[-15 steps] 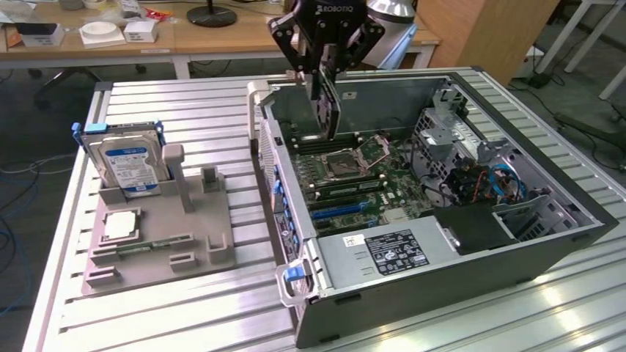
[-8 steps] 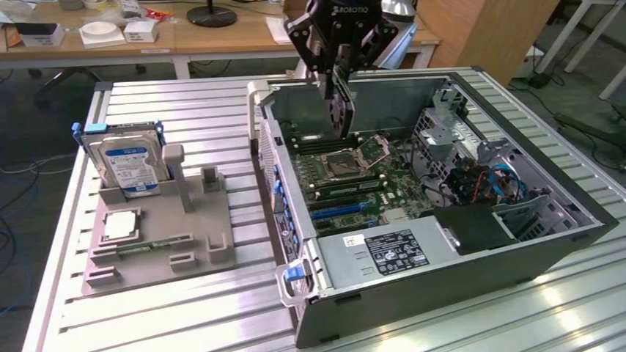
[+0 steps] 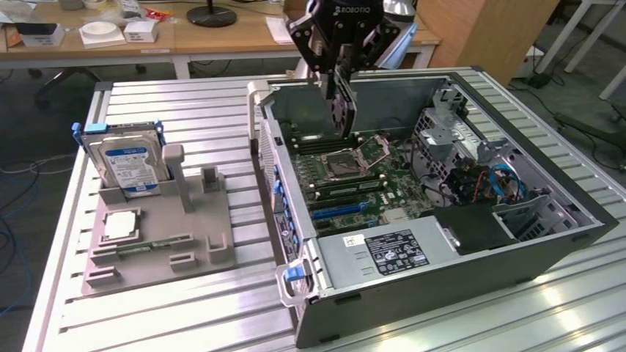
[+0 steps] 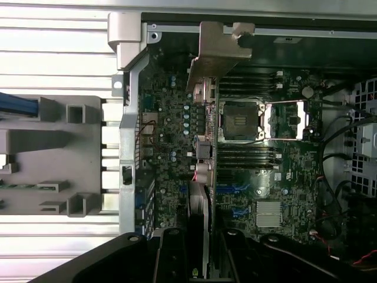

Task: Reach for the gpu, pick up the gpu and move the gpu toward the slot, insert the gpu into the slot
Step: 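Pick up the gpu and move the gpu toward the slot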

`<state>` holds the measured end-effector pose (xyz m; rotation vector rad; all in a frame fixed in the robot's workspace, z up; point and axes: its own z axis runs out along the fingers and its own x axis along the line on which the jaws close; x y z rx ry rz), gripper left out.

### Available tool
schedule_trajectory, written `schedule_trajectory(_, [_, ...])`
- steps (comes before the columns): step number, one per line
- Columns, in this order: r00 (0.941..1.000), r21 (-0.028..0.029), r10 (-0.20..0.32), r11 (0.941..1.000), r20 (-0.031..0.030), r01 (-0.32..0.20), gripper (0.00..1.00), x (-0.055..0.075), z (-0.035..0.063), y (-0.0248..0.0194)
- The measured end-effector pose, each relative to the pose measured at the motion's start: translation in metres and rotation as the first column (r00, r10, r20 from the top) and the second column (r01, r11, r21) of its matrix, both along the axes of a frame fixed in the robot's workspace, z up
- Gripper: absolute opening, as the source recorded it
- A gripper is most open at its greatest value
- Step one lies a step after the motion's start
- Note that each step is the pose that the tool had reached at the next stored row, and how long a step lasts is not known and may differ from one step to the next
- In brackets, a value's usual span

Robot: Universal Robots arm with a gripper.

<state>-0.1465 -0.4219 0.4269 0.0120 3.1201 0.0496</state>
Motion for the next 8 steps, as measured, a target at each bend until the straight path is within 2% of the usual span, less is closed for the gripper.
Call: schedule_trajectory(8, [1.0, -0.0001, 0.0, 1.0, 0.0, 0.0, 0.27, 0.014, -0.0003, -0.0001])
